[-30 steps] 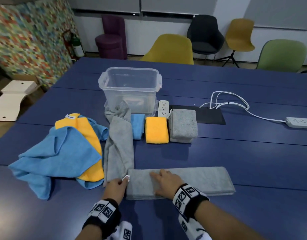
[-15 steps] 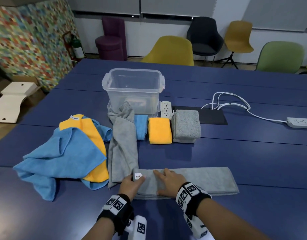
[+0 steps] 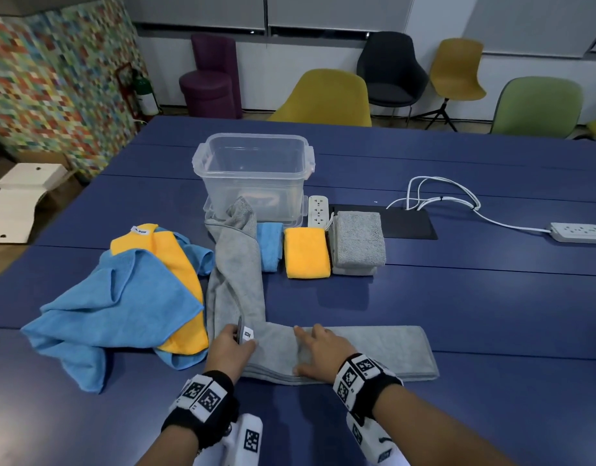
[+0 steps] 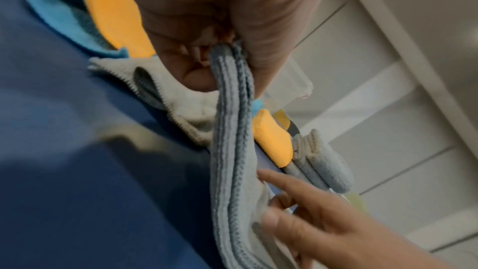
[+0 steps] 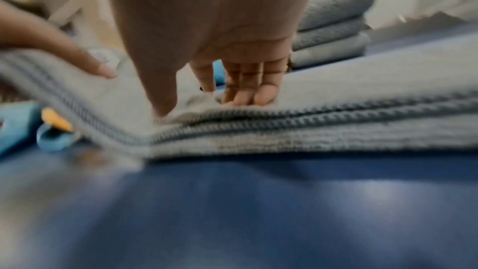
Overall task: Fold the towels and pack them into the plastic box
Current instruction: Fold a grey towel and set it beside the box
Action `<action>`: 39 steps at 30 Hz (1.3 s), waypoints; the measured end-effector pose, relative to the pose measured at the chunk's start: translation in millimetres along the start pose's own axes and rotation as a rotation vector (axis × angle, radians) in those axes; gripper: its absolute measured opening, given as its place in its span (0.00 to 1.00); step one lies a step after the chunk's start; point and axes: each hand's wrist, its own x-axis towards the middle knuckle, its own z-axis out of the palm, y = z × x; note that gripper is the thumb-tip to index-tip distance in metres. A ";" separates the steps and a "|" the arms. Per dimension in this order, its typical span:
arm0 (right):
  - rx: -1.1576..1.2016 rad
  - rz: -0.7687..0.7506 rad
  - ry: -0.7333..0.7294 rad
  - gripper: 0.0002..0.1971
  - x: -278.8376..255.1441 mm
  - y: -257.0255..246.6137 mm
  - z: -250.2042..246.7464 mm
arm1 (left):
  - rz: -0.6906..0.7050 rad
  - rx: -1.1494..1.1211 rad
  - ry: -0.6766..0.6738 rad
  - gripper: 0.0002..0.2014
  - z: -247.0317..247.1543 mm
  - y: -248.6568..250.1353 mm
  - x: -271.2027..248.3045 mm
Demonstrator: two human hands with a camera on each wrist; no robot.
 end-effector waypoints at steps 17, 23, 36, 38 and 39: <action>0.965 0.140 0.144 0.16 -33.2 44.0 -7.2 | 0.266 -0.084 -0.312 0.21 80.0 28.7 -38.1; 0.645 0.280 0.272 0.17 -24.9 40.5 -9.7 | 0.375 0.318 -0.198 0.23 70.9 8.4 -20.2; 0.632 0.323 0.338 0.18 -25.3 22.4 -16.4 | 0.039 -0.042 -0.237 0.28 82.2 3.7 -13.5; 0.712 0.362 0.317 0.17 -24.5 25.9 -17.9 | -0.009 -0.055 -0.242 0.27 82.7 4.9 -11.7; 0.736 0.375 0.302 0.15 -24.2 27.7 -17.9 | -0.022 -0.059 -0.248 0.27 83.2 5.4 -10.3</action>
